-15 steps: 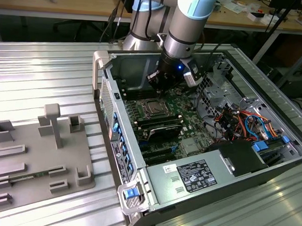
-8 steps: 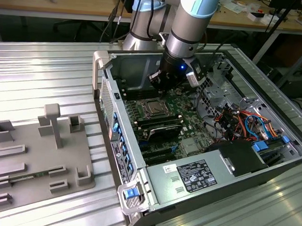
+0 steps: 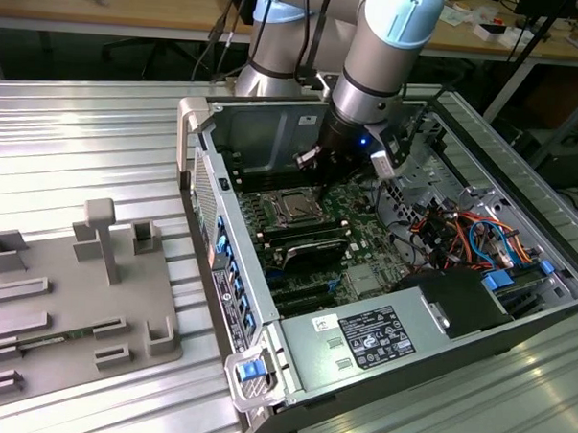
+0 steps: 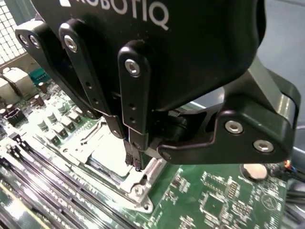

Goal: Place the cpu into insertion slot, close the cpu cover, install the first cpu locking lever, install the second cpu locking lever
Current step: 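Install the second cpu locking lever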

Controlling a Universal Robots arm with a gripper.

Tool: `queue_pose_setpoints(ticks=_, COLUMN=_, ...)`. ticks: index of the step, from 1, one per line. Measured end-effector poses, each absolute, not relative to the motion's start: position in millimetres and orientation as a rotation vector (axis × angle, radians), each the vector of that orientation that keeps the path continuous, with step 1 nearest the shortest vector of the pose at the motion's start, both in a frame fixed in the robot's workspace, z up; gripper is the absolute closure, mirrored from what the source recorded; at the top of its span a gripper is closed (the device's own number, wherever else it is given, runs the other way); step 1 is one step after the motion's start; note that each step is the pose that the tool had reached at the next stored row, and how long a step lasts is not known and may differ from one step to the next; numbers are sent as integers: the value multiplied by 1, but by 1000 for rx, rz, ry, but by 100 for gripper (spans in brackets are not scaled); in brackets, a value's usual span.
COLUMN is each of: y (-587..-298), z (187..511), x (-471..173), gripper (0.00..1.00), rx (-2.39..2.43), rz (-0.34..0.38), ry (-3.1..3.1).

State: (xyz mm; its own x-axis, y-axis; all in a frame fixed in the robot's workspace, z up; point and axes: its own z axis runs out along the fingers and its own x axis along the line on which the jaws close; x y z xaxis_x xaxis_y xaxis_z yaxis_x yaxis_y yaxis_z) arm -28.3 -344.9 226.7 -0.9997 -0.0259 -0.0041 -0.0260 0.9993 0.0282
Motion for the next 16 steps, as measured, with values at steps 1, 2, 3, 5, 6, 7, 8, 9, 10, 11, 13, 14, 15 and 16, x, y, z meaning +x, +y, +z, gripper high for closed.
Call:
queue_pose_setpoints(ticks=1, y=-346, z=227, x=-28, gripper=89, rx=-41, rz=44, ry=3138)
queue_pose_setpoints(ticks=2, y=-348, z=227, x=-28, gripper=89, rx=-41, rz=44, ry=3138)
queue_pose_setpoints(ticks=3, y=-350, z=227, x=-28, gripper=89, rx=-41, rz=44, ry=3139)
queue_pose_setpoints(ticks=5, y=-357, z=228, x=-28, gripper=89, rx=-41, rz=44, ry=3140)
queue_pose_setpoints(ticks=6, y=-358, z=229, x=-28, gripper=89, rx=-41, rz=44, ry=3141)
queue_pose_setpoints(ticks=7, y=-359, z=231, x=-28, gripper=89, rx=-41, rz=44, ry=3141)
queue_pose_setpoints(ticks=8, y=-361, z=232, x=-28, gripper=89, rx=-41, rz=45, ry=3141)
queue_pose_setpoints(ticks=9, y=-364, z=232, x=-28, gripper=89, rx=-40, rz=45, ry=3141)
queue_pose_setpoints(ticks=10, y=-367, z=232, x=-28, gripper=89, rx=-41, rz=45, ry=3141)
queue_pose_setpoints(ticks=11, y=-370, z=232, x=-28, gripper=89, rx=-41, rz=45, ry=3141)
queue_pose_setpoints(ticks=13, y=-377, z=232, x=-28, gripper=89, rx=-41, rz=45, ry=3141)
queue_pose_setpoints(ticks=14, y=-382, z=232, x=-30, gripper=89, rx=-40, rz=45, ry=3141)
queue_pose_setpoints(ticks=15, y=-384, z=232, x=-35, gripper=89, rx=-41, rz=47, ry=3141)
queue_pose_setpoints(ticks=16, y=-385, z=232, x=-38, gripper=89, rx=-41, rz=49, ry=3141)
